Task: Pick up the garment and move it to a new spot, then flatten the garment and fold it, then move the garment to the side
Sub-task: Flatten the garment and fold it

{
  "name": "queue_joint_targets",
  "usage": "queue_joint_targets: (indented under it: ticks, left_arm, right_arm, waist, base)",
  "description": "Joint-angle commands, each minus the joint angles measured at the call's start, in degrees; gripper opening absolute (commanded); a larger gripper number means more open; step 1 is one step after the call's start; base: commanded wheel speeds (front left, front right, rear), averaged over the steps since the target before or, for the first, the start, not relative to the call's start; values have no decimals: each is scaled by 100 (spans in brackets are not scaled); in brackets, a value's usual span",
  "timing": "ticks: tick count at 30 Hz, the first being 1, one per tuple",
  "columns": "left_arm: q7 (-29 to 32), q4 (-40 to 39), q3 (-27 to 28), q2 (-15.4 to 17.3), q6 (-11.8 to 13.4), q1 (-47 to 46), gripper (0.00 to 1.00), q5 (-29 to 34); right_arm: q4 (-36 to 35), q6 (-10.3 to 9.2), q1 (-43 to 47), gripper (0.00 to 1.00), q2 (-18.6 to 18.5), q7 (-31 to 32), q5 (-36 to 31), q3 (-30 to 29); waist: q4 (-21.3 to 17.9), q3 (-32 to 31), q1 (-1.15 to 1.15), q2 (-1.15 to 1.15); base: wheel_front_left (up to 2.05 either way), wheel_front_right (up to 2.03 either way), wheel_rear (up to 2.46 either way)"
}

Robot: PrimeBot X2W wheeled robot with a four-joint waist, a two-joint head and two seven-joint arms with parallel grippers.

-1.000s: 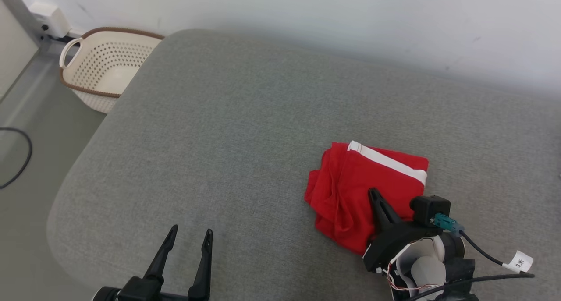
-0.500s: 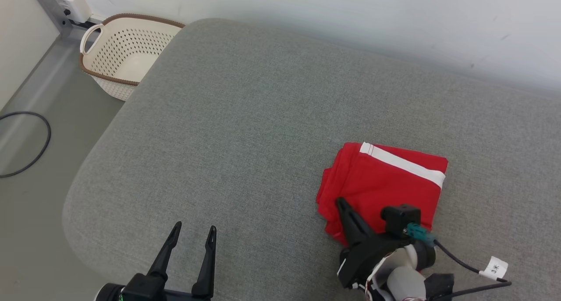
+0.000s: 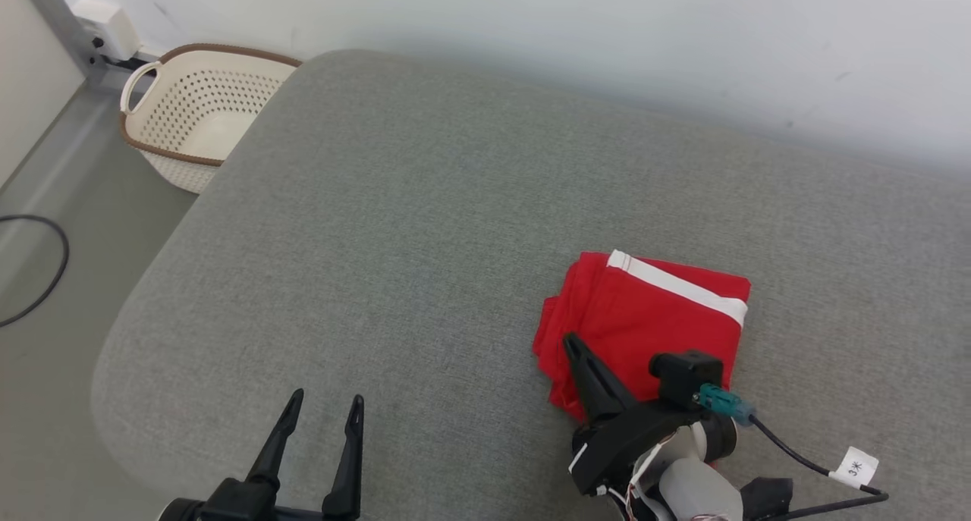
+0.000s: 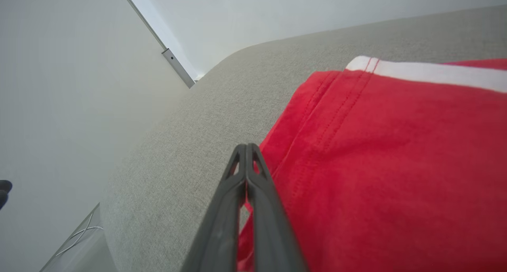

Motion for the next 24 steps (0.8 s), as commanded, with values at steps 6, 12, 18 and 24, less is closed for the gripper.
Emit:
queue_joint_targets:
  ticks: [6, 12, 18, 24]
  left_arm:
    - [-23, -35, 153, 50, 40, 184, 100, -38]
    - [-22, -69, 219, 68, 36, 295, 100, -20]
    - [-23, -105, 288, 93, 45, 355, 100, 4]
    - [-23, -157, 402, 137, 72, 413, 100, 22]
  right_arm:
    - [-337, 0, 111, 0, 6, -5, -469, -602]
    - [-636, 0, 275, 78, -74, -4, -863, -1254]
    - [-1087, 0, 675, 100, -276, -5, -1159, -1977]
    - [-1476, 0, 1201, 100, -431, -6, -1337, -2495]
  waist:
    - [-452, -224, 1, 0]
    - [-745, -345, 1, 0]
    - [-1023, -457, 1, 0]
    - [-1276, -541, 1, 0]
  base:
    - [0, 0, 0]
    - [0, 0, 0]
    - [0, 0, 0]
    - [0, 0, 0]
